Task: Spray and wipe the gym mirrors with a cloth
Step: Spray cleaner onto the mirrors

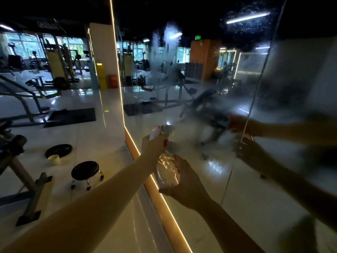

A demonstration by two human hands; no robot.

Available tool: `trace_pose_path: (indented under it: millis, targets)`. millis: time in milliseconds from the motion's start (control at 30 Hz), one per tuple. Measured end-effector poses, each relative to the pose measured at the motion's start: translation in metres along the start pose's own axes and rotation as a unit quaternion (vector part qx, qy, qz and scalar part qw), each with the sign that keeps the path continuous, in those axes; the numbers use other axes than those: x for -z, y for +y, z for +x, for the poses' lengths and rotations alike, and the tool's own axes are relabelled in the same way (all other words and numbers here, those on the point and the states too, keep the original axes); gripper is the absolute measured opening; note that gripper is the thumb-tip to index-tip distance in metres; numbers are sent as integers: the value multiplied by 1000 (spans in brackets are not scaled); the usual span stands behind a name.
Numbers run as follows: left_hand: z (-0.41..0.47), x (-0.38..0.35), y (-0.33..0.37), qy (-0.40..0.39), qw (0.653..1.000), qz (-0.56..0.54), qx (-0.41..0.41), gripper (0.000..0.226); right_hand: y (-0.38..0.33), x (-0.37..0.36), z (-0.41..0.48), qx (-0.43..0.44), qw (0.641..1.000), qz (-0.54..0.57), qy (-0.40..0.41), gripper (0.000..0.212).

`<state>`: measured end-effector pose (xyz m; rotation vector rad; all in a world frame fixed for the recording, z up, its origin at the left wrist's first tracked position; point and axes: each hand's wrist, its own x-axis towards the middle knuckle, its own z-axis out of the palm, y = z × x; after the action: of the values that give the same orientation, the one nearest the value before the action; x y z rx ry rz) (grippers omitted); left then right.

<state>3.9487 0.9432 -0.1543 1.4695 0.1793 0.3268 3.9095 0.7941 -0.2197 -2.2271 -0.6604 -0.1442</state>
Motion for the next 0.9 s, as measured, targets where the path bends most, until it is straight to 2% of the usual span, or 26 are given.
trace_pose_path:
  millis: [133, 267, 333, 400, 633, 800, 900]
  targets:
    - [4, -7, 33, 7, 997, 20, -80, 11, -10, 13, 17, 45, 997, 23, 54, 102]
    - [15, -15, 57, 19, 996, -11, -90, 4, -21, 27, 30, 76, 993, 9, 85, 106]
    - [18, -20, 68, 5, 995, -12, -104, 16, -25, 37, 33, 91, 990, -13, 110, 109]
    - [16, -27, 84, -3, 992, -31, -124, 13, -28, 48, 38, 110, 984, -17, 138, 108]
    - [3, -49, 144, -24, 984, -48, -171, 16, -39, 84, 63, 131, 974, 17, 183, 100]
    - [-4, -64, 171, -63, 962, -1, -265, 14, -46, 98, 66, 136, 962, 66, 226, 95]
    - [-1, -73, 183, -63, 960, -29, -270, 25, -53, 105, 61, 136, 955, 89, 247, 98]
